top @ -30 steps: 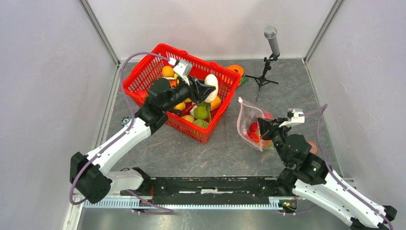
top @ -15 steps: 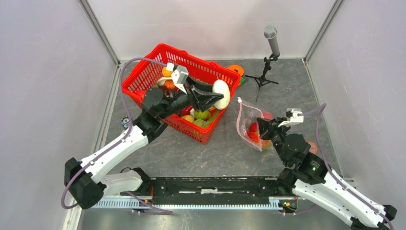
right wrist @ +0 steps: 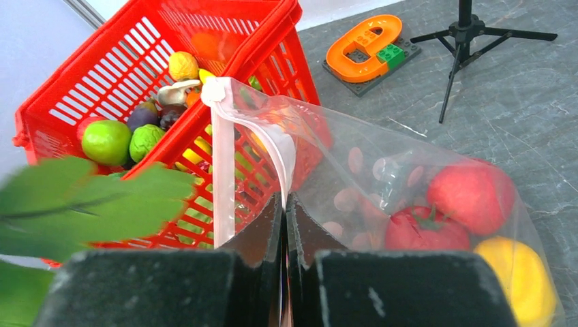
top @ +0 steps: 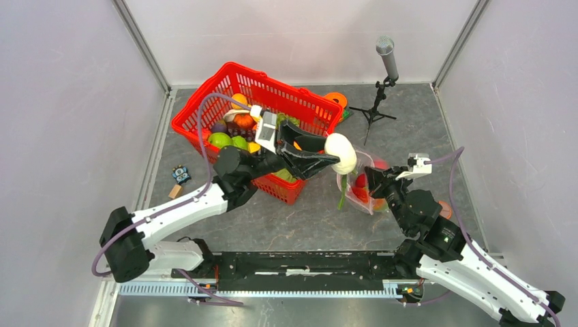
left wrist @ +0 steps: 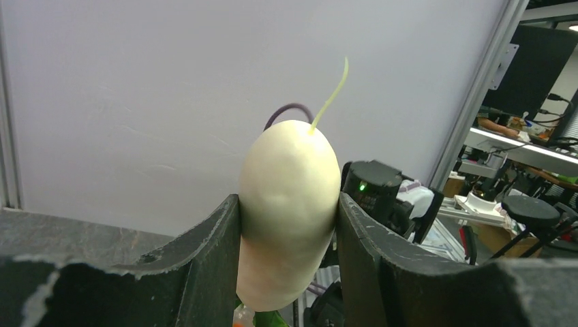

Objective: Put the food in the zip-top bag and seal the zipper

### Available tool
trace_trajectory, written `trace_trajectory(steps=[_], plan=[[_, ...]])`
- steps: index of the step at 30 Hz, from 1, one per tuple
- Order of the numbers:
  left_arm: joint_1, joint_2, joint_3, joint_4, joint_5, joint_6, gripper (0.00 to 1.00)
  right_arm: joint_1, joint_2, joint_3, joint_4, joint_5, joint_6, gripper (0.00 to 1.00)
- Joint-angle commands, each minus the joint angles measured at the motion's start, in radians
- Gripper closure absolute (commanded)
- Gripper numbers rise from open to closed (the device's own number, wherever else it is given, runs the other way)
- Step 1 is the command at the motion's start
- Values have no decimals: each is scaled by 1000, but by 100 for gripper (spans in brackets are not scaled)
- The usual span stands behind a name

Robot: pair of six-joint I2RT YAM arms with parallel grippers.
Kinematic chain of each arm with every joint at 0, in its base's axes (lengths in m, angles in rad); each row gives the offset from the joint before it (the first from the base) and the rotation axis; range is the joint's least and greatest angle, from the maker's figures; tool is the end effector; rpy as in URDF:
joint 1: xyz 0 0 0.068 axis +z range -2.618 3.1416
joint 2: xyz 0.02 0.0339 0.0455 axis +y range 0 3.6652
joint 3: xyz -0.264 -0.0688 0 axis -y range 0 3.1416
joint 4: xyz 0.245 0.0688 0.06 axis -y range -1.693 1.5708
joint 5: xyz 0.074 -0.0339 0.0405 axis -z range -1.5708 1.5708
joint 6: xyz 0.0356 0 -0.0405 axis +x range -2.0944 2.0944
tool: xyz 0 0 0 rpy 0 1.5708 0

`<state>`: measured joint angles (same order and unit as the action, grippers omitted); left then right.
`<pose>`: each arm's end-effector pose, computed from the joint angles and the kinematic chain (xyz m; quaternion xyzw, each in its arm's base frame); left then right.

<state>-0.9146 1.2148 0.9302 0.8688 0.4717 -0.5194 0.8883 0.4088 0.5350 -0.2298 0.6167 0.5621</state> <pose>0.1508 -0.2223 0.4080 0.2922 0.4111 -0.6462 0.5728 0.0890 0.0768 0.2981 0.0856 0.7313 0.2545 0.6270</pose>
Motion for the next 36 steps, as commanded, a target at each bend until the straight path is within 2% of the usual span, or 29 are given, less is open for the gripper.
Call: trace_trajectory(steps=[1, 3, 8, 12, 18, 21, 22, 27, 32, 34, 36], plan=[[-32, 83, -65, 174, -59, -17, 84, 3, -16, 56, 87, -16, 21, 93], [-56, 134, -81, 260, -109, 3, 89, 3, -16, 74, 91, -24, 20, 93], [-119, 253, -51, 348, -179, 101, 89, 3, -20, 99, 76, -38, 27, 94], [-131, 282, -54, 415, -247, 146, 90, 3, -46, 91, 64, -29, 41, 94], [-136, 280, -67, 429, -366, 261, 92, 3, -72, 76, 51, -14, 55, 93], [-138, 303, -53, 422, -372, 274, 92, 3, -70, 77, 51, -18, 59, 94], [-145, 318, -48, 420, -351, 272, 92, 3, -68, 78, 53, -22, 60, 93], [-213, 352, -94, 406, -423, 360, 92, 3, -66, 86, 61, -23, 58, 93], [-224, 349, -123, 338, -454, 426, 82, 3, -68, 91, 72, -22, 58, 93], [-224, 346, -108, 275, -446, 449, 72, 3, -67, 92, 76, -23, 60, 93], [-225, 342, -79, 196, -415, 466, 53, 3, -67, 88, 79, -21, 62, 93]])
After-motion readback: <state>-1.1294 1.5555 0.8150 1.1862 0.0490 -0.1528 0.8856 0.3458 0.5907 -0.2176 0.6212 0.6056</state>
